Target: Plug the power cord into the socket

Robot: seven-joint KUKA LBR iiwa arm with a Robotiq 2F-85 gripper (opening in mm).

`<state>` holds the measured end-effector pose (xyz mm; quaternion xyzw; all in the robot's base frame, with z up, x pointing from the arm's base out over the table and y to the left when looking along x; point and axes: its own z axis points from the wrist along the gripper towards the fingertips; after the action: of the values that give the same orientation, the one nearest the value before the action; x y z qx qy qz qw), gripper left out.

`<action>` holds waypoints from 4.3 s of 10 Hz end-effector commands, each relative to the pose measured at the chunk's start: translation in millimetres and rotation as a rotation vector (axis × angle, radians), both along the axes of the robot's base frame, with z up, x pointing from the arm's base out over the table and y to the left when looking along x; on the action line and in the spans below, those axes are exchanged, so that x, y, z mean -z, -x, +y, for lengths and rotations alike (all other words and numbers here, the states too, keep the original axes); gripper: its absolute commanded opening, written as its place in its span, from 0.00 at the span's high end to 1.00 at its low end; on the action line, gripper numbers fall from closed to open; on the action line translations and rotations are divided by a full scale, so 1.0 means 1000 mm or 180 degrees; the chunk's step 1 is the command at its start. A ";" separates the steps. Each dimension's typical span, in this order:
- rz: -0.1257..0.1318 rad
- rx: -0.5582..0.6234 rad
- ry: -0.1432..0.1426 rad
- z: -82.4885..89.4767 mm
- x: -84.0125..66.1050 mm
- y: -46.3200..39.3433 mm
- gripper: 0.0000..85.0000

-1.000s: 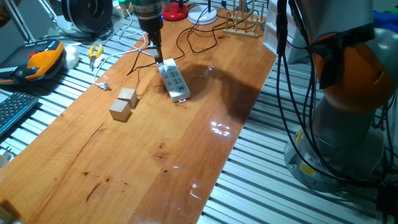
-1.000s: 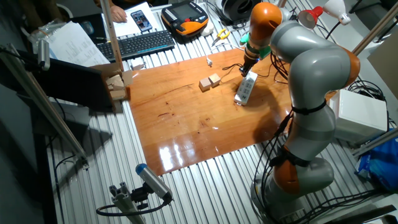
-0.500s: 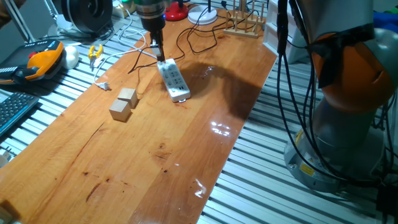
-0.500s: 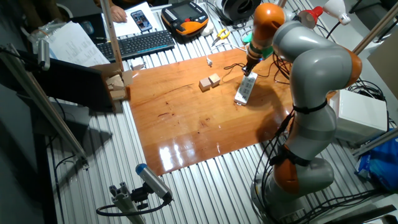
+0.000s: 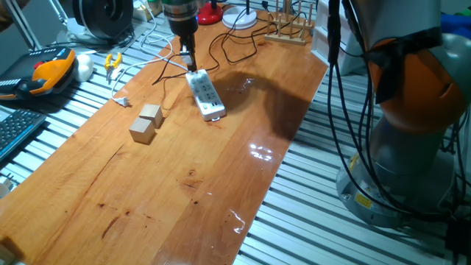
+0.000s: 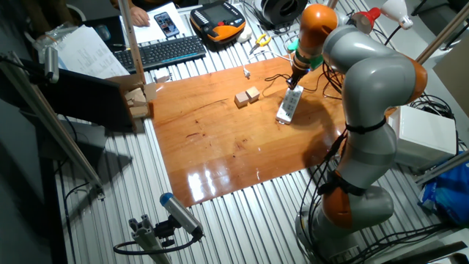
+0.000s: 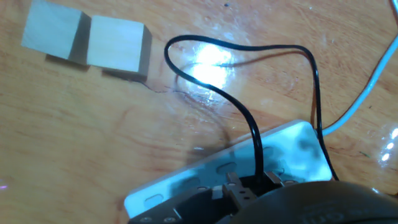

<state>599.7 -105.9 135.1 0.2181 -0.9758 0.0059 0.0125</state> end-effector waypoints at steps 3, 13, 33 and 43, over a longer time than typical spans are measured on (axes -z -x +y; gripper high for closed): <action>0.0054 0.0146 0.0171 0.000 0.000 -0.0001 1.00; -0.0085 -0.0029 -0.0015 -0.046 0.024 -0.0186 1.00; -0.0457 -0.0002 -0.0477 -0.044 0.055 -0.0110 1.00; -0.0515 0.0005 -0.0511 -0.041 0.062 -0.0070 1.00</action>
<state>607.3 -147.6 74.2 0.2166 -0.9711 -0.0544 -0.0845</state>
